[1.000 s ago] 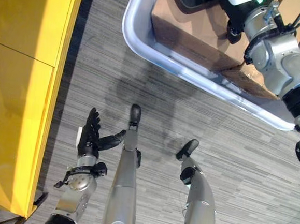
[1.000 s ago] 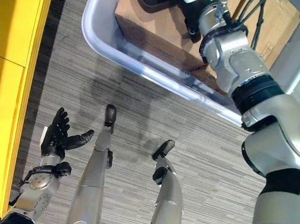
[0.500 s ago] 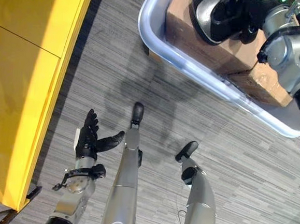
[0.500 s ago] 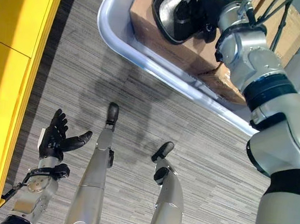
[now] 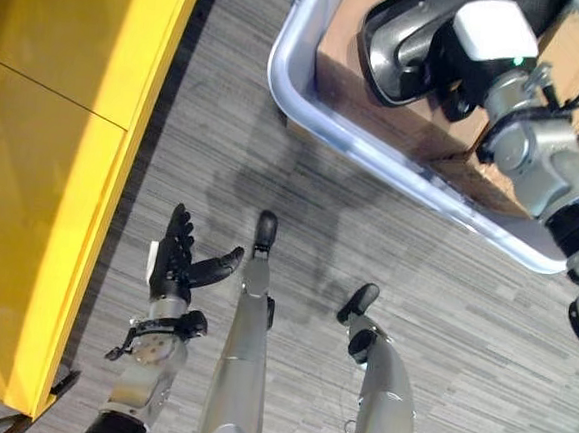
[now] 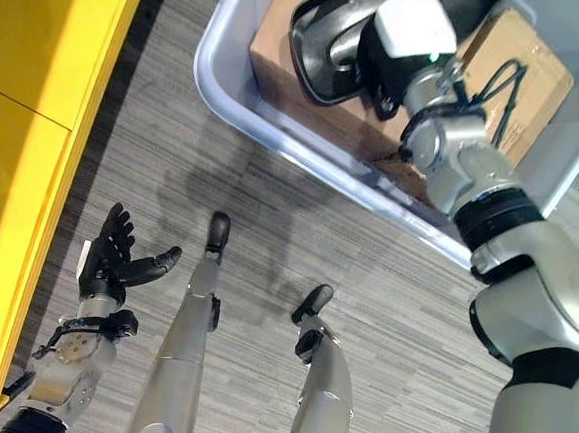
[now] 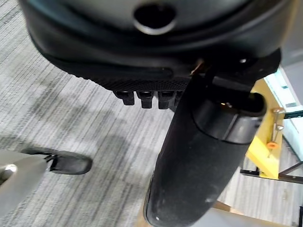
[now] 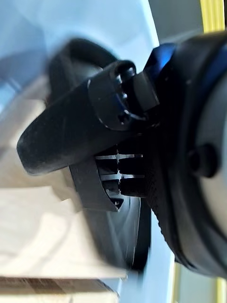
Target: Move parts from the plastic box to the shelf.
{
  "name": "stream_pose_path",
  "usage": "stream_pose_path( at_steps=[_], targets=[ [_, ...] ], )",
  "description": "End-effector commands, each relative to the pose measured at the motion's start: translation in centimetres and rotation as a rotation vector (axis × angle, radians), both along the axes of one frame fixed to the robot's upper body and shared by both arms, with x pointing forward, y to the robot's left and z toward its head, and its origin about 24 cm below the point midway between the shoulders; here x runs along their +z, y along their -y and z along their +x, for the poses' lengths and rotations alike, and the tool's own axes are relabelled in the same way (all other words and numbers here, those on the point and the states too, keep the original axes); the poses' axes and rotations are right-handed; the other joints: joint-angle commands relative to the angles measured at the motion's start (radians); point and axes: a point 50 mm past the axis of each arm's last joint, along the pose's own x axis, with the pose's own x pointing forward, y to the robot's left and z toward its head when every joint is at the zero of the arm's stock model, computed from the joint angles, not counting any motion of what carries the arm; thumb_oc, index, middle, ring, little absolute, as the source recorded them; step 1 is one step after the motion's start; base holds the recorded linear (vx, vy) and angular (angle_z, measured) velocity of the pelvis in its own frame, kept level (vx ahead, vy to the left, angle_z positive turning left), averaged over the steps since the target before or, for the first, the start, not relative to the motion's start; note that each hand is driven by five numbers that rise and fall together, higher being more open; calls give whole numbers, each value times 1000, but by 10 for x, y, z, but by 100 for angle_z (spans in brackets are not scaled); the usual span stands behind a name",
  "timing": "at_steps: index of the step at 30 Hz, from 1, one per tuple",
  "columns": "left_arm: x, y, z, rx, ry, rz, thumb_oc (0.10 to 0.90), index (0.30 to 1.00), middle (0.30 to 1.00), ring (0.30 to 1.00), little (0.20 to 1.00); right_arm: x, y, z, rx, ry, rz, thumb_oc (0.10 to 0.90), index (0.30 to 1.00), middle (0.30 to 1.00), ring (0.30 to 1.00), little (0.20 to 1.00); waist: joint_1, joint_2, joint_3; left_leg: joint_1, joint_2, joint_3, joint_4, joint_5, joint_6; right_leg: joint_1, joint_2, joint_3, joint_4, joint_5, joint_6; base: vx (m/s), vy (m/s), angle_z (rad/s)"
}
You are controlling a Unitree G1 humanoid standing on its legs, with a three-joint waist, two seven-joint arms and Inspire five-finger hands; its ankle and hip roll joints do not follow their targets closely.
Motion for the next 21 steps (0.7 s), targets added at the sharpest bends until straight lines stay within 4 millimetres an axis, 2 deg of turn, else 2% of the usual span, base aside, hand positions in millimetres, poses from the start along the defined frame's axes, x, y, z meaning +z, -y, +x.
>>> stream_pose_path(
  at_steps=[1, 9, 11, 14, 17, 21],
  targets=[
    [18, -7, -1, -14, 86, 53, 900, 1000, 1000, 1000, 1000, 51, 7, -17, 21, 208, 36, 400, 300, 300, 300, 300, -13, -11, -3, 73, -4, 17, 118, -176, -3, 129, 42, 94, -207, 145, 43, -38, -23, 1],
    [18, -14, -2, -33, 67, 83, 900, 1000, 1000, 1000, 1000, 50, 2, -39, 153, 245, 53, 400, 300, 300, 300, 300, -20, -25, -3, 304, 18, 32, 31, -142, -8, 328, 48, 89, -268, 167, 54, -21, -14, -6],
    [20, -15, -2, -37, 73, 88, 900, 1000, 1000, 1000, 1000, 50, 3, -42, 165, 251, 56, 400, 300, 300, 300, 300, -21, -29, -3, 334, 21, 35, 14, -130, -9, 356, 47, 87, -286, 178, 55, -14, -6, -7],
    [18, -19, -6, -44, 52, 103, 900, 1000, 1000, 1000, 1000, 35, 5, -55, 233, 228, 79, 400, 300, 300, 300, 300, -36, -36, -67, 434, 31, 47, -47, -113, -12, 438, 45, 86, -330, 187, 65, 38, -12, -3],
    [17, -21, -11, -62, 43, 112, 900, 1000, 1000, 1000, 1000, 15, 5, -70, 304, 193, 93, 400, 300, 300, 300, 300, -63, -40, -161, 511, 41, 59, -98, -105, -16, 498, 49, 85, -372, 195, 75, 61, -7, -5],
    [26, -17, -9, -96, 81, 251, 900, 1000, 1000, 1000, 1000, -14, 2, -83, 382, 105, 119, 400, 300, 300, 300, 300, -88, -46, -267, 603, 51, 87, -160, -100, -24, 563, 56, 97, -423, 209, 89, 55, 5, -8]
  ],
)
